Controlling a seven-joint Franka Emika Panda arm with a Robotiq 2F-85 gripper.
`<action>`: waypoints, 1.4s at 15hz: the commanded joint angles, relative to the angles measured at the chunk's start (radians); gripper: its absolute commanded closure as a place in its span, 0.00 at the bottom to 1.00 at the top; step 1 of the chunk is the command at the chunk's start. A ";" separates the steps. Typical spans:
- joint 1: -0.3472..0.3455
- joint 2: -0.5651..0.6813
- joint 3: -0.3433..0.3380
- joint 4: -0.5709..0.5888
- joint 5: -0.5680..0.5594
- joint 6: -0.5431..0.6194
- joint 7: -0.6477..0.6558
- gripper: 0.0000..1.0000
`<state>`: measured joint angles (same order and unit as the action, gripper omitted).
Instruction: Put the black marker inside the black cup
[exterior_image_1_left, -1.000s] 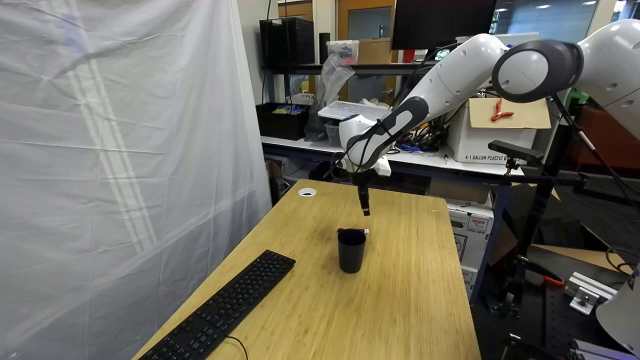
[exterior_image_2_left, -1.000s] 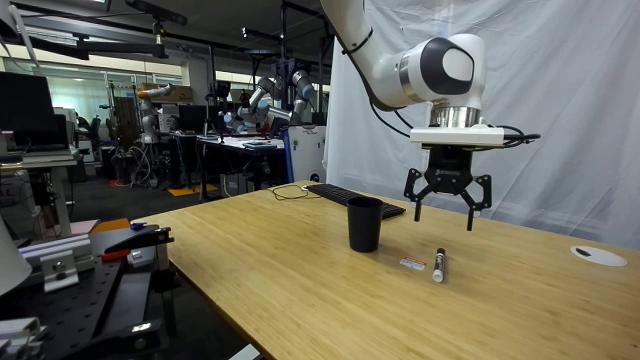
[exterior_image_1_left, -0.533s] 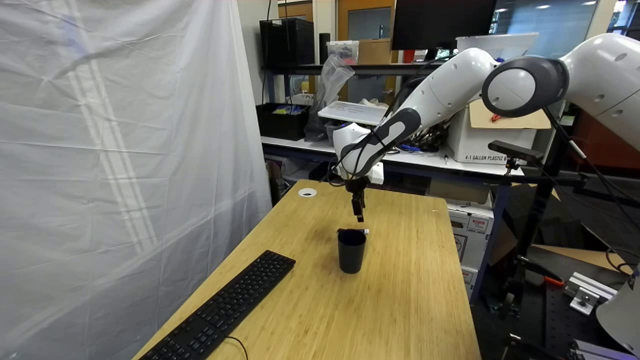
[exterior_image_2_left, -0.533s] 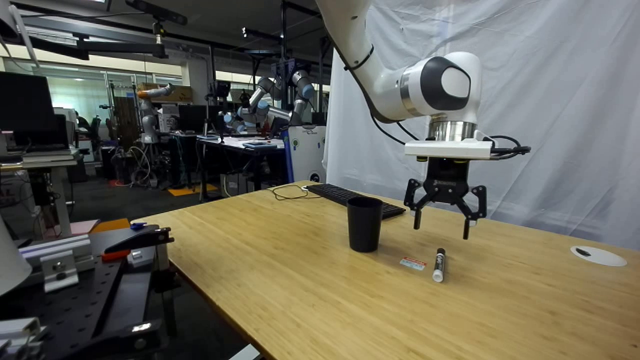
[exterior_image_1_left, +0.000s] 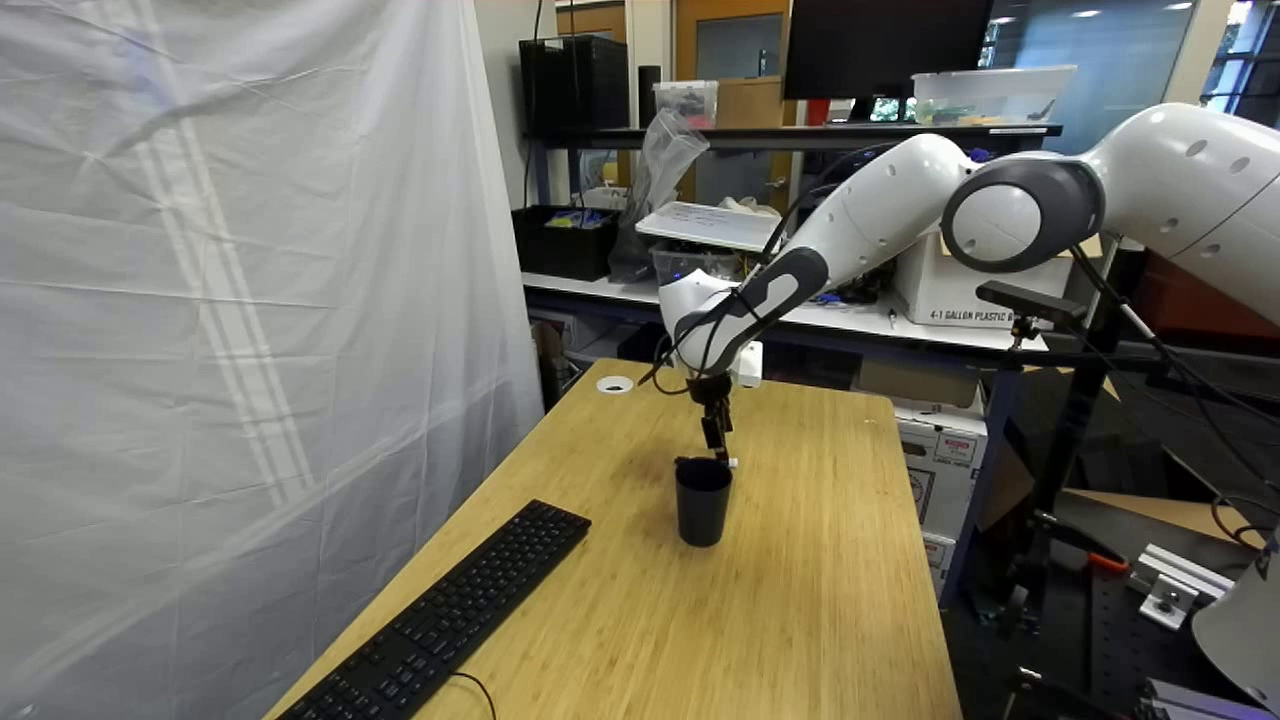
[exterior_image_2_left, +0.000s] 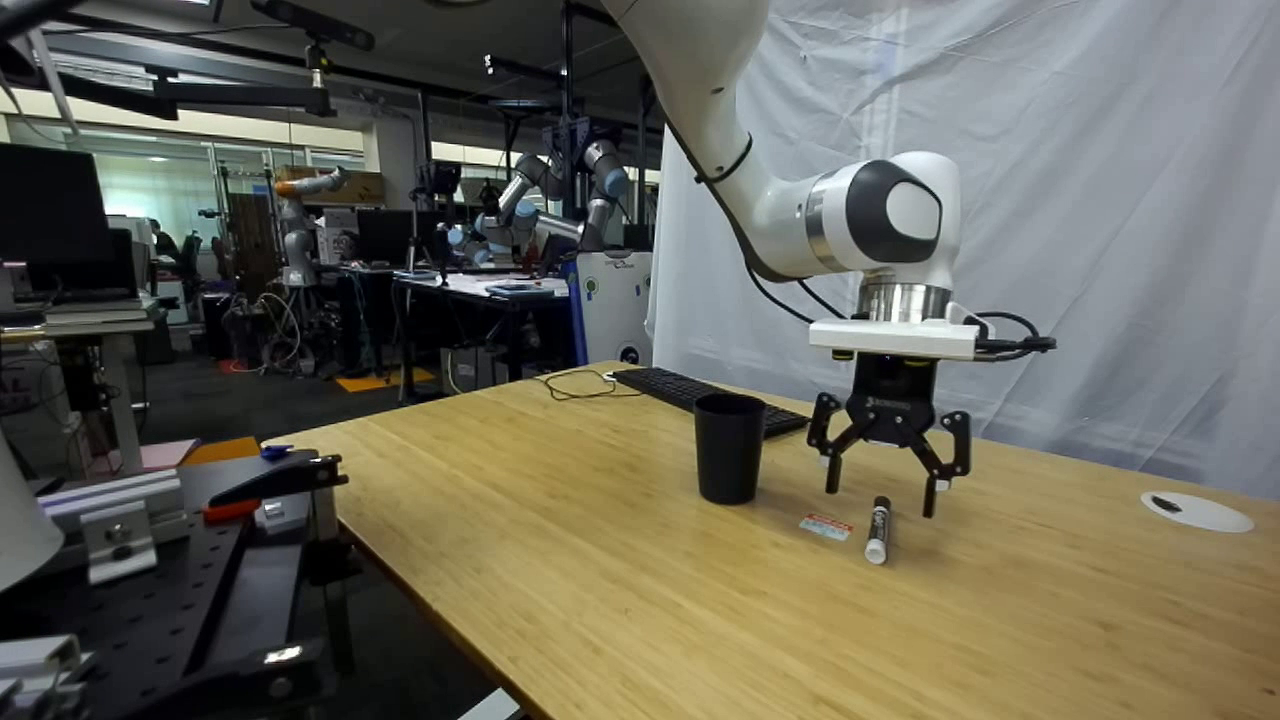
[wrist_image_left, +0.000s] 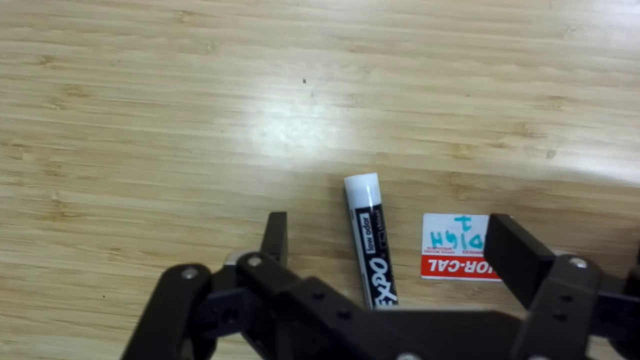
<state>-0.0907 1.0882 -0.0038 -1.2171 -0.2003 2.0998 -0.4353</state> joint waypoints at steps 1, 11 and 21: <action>0.019 0.050 -0.011 0.090 -0.012 -0.068 0.009 0.00; 0.033 0.146 -0.015 0.205 -0.016 -0.127 0.001 0.00; 0.041 0.179 -0.021 0.237 -0.027 -0.138 0.001 0.54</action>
<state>-0.0615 1.2472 -0.0113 -1.0236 -0.2121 1.9947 -0.4353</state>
